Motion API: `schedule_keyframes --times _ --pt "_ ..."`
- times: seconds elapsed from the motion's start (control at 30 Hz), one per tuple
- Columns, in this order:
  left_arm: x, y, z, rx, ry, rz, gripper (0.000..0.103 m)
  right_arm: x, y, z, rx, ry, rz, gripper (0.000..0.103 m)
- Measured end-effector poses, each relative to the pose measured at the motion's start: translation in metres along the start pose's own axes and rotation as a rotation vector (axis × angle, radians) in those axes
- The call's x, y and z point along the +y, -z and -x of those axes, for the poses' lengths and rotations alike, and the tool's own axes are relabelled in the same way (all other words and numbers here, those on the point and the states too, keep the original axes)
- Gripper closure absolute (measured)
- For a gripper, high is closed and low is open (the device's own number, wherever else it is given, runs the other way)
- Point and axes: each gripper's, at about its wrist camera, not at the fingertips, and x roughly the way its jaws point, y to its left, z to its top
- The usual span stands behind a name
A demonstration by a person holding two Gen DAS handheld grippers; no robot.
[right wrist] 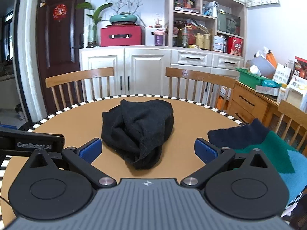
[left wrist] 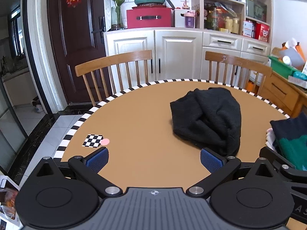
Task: Fold clothes
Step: 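Move both grippers toward the crumpled black sweater on the table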
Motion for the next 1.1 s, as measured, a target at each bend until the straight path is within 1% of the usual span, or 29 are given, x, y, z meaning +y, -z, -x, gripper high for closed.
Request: schedule_keyframes --times 0.13,0.17,0.27,0.33,0.4,0.6,0.97,1.1 --pt "0.006 0.003 0.0 0.01 -0.002 -0.025 0.0 -0.008 0.002 -0.003 0.019 0.006 -0.022 0.0" --pt "0.007 0.003 -0.002 0.024 0.0 -0.03 0.0 -0.008 0.002 -0.001 0.018 0.002 -0.013 0.0" --pt "-0.002 0.007 0.007 0.022 -0.015 -0.054 0.0 -0.008 0.0 0.004 0.022 -0.017 0.028 0.0" --pt "0.002 0.008 0.003 0.038 -0.008 -0.053 0.0 -0.005 0.004 0.012 0.014 -0.017 0.044 0.0" --pt "-0.004 0.009 0.007 0.044 -0.015 -0.057 0.0 -0.003 0.006 0.011 0.025 -0.018 0.049 0.0" --pt "-0.002 0.008 0.007 0.07 -0.003 -0.053 0.0 -0.003 0.008 0.009 0.046 -0.031 0.037 0.0" --pt "0.002 0.007 -0.007 0.098 0.008 -0.07 0.0 0.0 0.008 -0.004 0.086 -0.044 0.029 0.0" --pt "0.004 0.003 -0.019 0.106 0.02 -0.088 0.0 0.003 0.005 -0.014 0.102 -0.034 0.026 0.0"
